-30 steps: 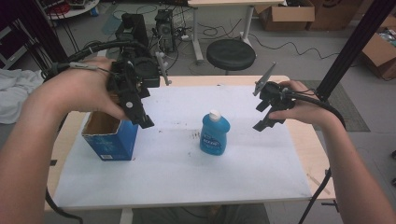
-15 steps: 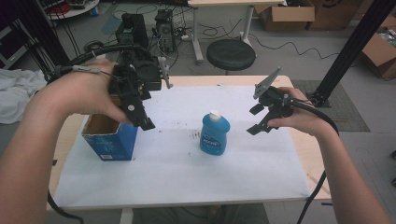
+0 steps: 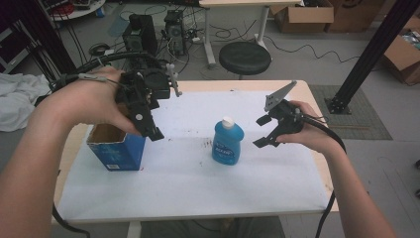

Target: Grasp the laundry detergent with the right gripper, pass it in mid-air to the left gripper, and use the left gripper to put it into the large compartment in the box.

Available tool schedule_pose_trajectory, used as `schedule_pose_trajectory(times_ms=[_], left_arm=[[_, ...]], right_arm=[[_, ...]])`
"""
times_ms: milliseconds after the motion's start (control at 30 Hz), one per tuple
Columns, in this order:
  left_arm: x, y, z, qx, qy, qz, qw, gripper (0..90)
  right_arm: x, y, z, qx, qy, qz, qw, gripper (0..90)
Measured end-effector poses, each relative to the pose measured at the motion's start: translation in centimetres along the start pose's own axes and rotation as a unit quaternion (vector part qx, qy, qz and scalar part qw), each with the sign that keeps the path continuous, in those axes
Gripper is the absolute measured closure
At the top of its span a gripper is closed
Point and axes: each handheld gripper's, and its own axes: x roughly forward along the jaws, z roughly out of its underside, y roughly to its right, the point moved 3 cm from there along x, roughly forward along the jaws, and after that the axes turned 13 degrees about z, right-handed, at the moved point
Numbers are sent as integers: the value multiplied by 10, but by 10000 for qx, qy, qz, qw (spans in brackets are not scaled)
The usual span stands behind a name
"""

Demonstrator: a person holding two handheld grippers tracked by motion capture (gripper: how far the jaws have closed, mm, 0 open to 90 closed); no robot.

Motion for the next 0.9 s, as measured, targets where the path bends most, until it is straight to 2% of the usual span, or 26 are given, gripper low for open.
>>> schedule_pose_trajectory(times_ms=[367,600,900], left_arm=[[3,-2,4,-44,31,58,10000,158],[4,-4,4,-49,28,44,10000,158],[5,-5,6,-77,57,49,9999,158]], right_arm=[[25,-6,-1,91,227,-214,9995,157],[35,-8,-3,131,369,-269,9989,159],[50,-11,-6,125,386,-229,9989,169]])
